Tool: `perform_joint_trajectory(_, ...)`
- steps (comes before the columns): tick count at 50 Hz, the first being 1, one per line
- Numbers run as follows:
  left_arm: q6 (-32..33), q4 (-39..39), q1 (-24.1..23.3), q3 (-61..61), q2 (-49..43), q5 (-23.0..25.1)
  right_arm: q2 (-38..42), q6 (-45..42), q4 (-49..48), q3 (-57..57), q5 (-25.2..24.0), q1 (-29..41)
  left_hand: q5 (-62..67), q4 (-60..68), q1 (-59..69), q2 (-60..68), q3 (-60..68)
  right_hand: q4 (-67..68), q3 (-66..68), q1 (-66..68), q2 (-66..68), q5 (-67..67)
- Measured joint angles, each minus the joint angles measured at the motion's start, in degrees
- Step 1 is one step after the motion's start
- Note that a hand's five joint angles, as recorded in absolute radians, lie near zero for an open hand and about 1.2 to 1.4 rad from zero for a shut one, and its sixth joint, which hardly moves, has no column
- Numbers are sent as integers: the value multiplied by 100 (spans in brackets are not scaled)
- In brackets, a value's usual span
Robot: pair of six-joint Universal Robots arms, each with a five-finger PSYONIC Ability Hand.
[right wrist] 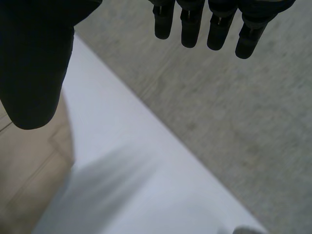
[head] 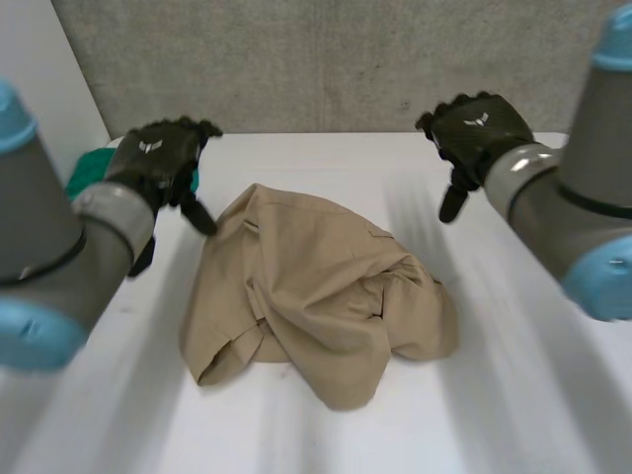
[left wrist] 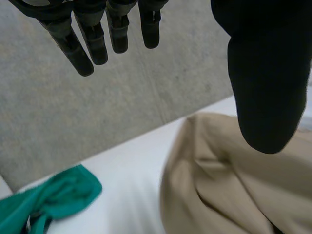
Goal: Fold the laundry.
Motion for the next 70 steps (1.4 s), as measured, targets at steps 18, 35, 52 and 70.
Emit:
perform_joint_trajectory(18, 144, 1355, -1618, -2576, 163, -30, 171, 725, 475, 1524, -1078, -679, 2, -5, 12, -36, -7, 3, 9, 0, 13, 5)
perform_joint_trajectory(35, 366, 1802, -2210, -991, -1771, -366, 792, 1680, -375, 1404, -1086, -679, 3066, 3181, 3538, 3280, 3085, 5611, 5553, 5039, 5535, 5434)
perform_joint_trajectory(52, -311, 2021, -1135, -883, 527, 252, -857, 677, 389, 844, -1310, -971, 5430, 5642, 5381, 5617, 5518, 5617, 5630, 5040, 5535, 5434)
perform_joint_trajectory(70, -2247, 309, 516, 1709, 424, 1037, -838, 872, 196, -1224, -1408, -717, 5431, 5646, 5380, 5628, 5533, 5619, 5631, 5040, 5535, 5434)
